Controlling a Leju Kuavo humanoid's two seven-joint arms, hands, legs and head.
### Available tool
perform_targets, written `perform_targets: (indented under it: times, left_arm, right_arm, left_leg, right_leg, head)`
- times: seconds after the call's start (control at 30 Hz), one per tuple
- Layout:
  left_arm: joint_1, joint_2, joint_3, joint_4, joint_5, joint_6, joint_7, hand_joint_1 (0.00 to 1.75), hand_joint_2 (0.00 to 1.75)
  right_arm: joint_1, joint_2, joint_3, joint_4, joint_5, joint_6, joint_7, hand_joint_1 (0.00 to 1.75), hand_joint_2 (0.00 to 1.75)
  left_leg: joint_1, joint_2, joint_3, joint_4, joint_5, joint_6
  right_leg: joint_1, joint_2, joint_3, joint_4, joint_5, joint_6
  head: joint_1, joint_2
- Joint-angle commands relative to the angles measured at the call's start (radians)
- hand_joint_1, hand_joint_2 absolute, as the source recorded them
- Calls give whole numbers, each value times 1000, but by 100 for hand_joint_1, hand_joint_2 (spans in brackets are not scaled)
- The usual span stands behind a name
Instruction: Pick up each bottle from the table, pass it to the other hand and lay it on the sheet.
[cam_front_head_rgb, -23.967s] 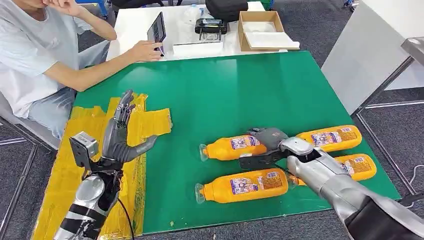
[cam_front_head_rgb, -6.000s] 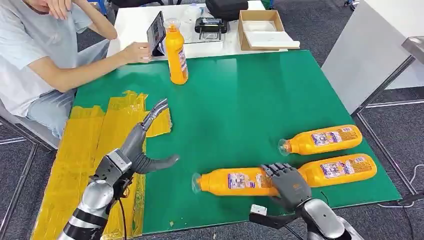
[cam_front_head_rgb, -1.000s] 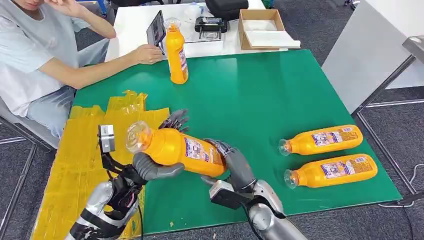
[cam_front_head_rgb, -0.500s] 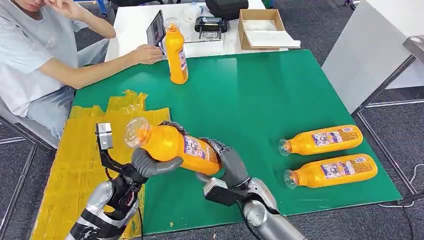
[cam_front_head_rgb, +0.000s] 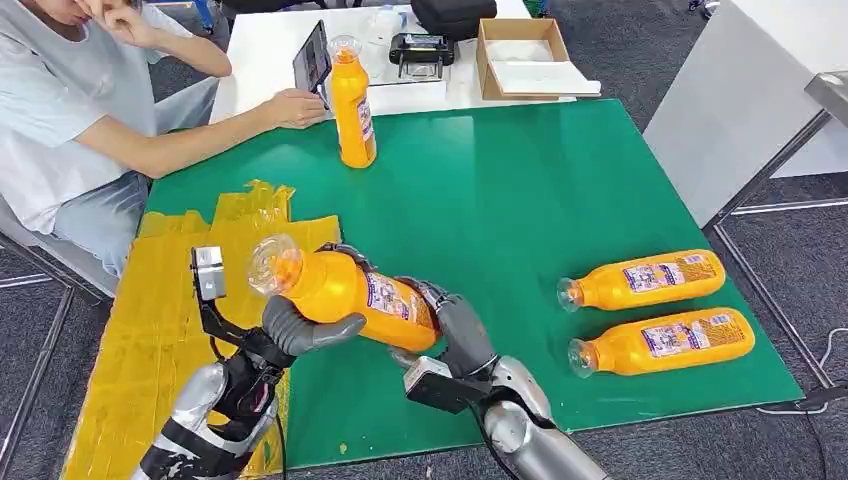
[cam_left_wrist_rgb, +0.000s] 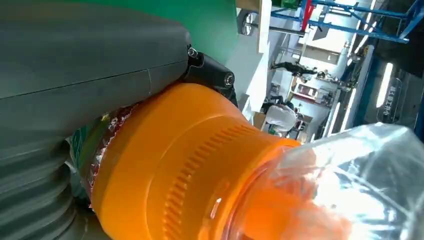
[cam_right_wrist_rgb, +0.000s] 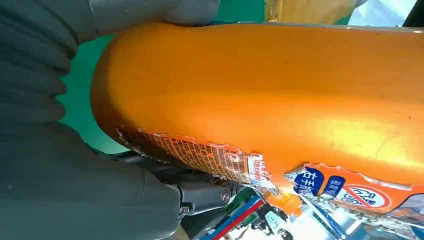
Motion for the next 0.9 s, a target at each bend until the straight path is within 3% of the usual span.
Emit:
perform_targets:
  times: [0.03,0.13,0.17,0.2,0.27,0.3,0.6,0.63,0.87,0.9]
  left_arm:
    - [-41,-12,-10,42,3,2,-1,175,175]
    - [-41,-12,-10,42,3,2,-1,175,175]
    - [7,-25,107,-40,-249,253,-252,175,175]
    - [15,34,162,-92,-520,562,-363,175,175]
    - [29,53,264,-133,-571,483,-341,175,175]
    - [29,48,276,-133,-642,495,-352,175,175]
    - [27,14,260,-120,-749,534,-358,175,175]
    - [27,14,260,-120,-749,534,-358,175,175]
    - [27,14,260,-120,-749,534,-358,175,175]
    - [16,31,244,-108,-908,619,-357,175,175]
  right_arm:
    - [-25,-15,52,74,7,4,1,175,175]
    - [-25,-15,52,74,7,4,1,175,175]
    - [159,52,-200,-177,-244,-18,-250,0,175]
    - [237,-35,-268,-421,-527,-7,-185,0,175]
    - [313,-77,-353,-631,-534,57,-61,0,175]
    - [320,-70,-372,-644,-536,71,-61,0,0]
    - [305,-44,-368,-589,-530,82,-96,0,0]
    - [305,-44,-368,-589,-530,82,-96,0,0]
    - [305,-44,-368,-589,-530,82,-96,0,0]
    - [314,-48,-373,-608,-528,68,-119,0,175]
  left_leg:
    - [3,-1,9,1,-4,-4]
    - [1,-1,2,0,0,-1]
    - [2,-1,4,0,-1,-2]
    - [1,-1,2,0,0,-2]
    - [2,-5,4,3,-4,-4]
    - [2,-5,2,4,-4,-3]
    - [1,-1,1,0,-2,-3]
    - [3,0,7,2,-6,-5]
    - [1,-1,0,0,-2,-3]
    - [1,-1,2,0,-2,-4]
  right_leg:
    - [3,-2,11,-1,-3,-3]
    - [1,-1,2,-1,0,-1]
    - [2,-2,5,-1,-1,-2]
    - [1,-2,3,-1,0,-1]
    - [2,-6,6,2,-5,-3]
    - [2,-6,4,3,-5,-2]
    - [1,-1,2,0,-2,-2]
    - [3,0,8,0,-4,-4]
    - [1,-1,1,0,-1,-2]
    - [1,-2,2,0,-2,-3]
  head:
    - [0,0]
    - [0,0]
    - [0,0]
    - [0,0]
    - [0,0]
    - [0,0]
    - [1,0]
    - [0,0]
    - [1,0]
    - [0,0]
